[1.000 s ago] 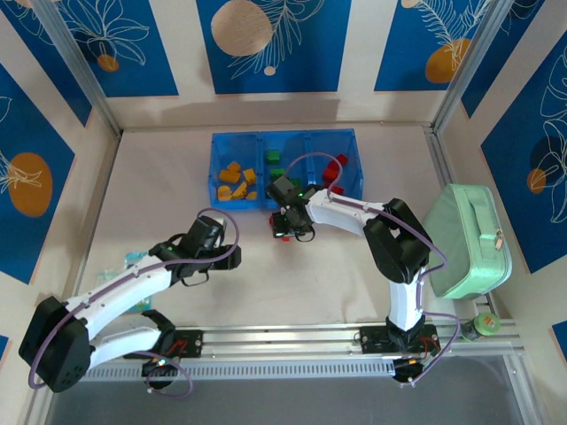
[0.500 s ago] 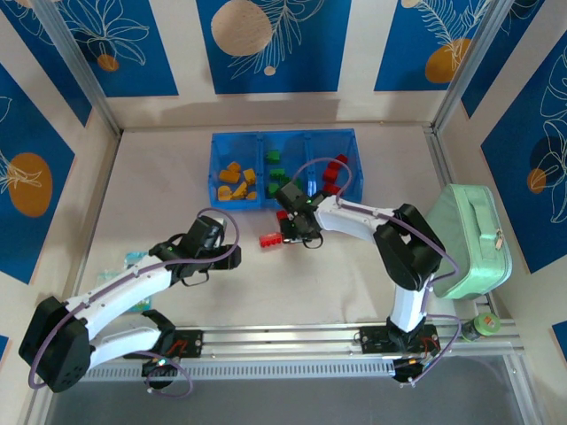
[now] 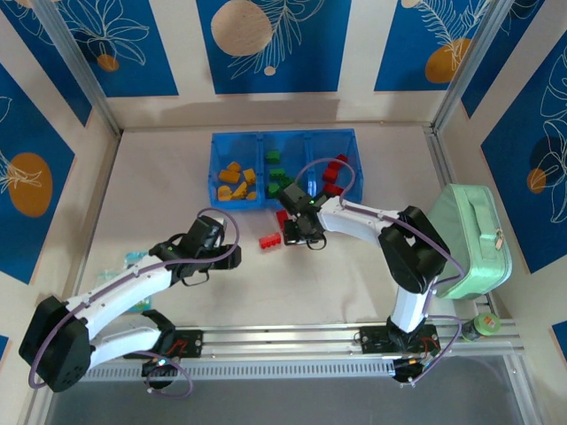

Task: Sort the legos into containers by color
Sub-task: Pick up the lego from the center of the table, then place the lego in the container.

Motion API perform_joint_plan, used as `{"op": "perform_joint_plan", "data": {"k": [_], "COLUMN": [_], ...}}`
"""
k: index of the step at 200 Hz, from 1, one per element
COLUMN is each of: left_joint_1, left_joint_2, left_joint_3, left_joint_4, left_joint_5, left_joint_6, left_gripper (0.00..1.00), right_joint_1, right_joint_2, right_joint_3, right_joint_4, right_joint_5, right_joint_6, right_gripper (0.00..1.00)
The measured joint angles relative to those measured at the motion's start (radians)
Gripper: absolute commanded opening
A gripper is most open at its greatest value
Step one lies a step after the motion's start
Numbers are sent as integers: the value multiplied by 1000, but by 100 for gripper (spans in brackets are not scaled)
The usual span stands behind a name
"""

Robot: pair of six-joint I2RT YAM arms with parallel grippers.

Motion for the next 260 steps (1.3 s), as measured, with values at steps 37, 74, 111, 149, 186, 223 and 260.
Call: {"op": "perform_joint_plan", "data": {"k": [37, 74, 111, 149, 186, 223, 260], "left_joint_1": [0, 0, 0, 0, 0, 0, -3], "left_joint_2": [-2, -2, 0, 15, -11, -30, -30], "left_joint_3": [0, 0, 0, 0, -5, -6, -6], "left_joint_4": [0, 0, 2, 17, 51, 81, 97], "left_joint_5": [0, 0, 0, 1, 5, 32, 59], "left_joint_6": [0, 0, 0, 8, 27, 35, 48], "left_gripper": [63, 63, 63, 63, 63, 64, 63], "right_joint_1": [-4, -10, -13, -91, -267, -410, -458], "right_joint_2": [42, 68, 60, -27, -119, -77, 47], "right_joint_3": [45, 46, 46, 46, 73, 202, 343], "right_joint_4": [-2, -12, -18, -48, -71, -90, -95], "right_joint_5": [3, 3, 20, 31, 32, 18, -3], "right_joint_6": [-13, -27, -35, -55, -103, -152, -185], "right_gripper": [41, 33, 24, 23, 24, 24, 43]}}
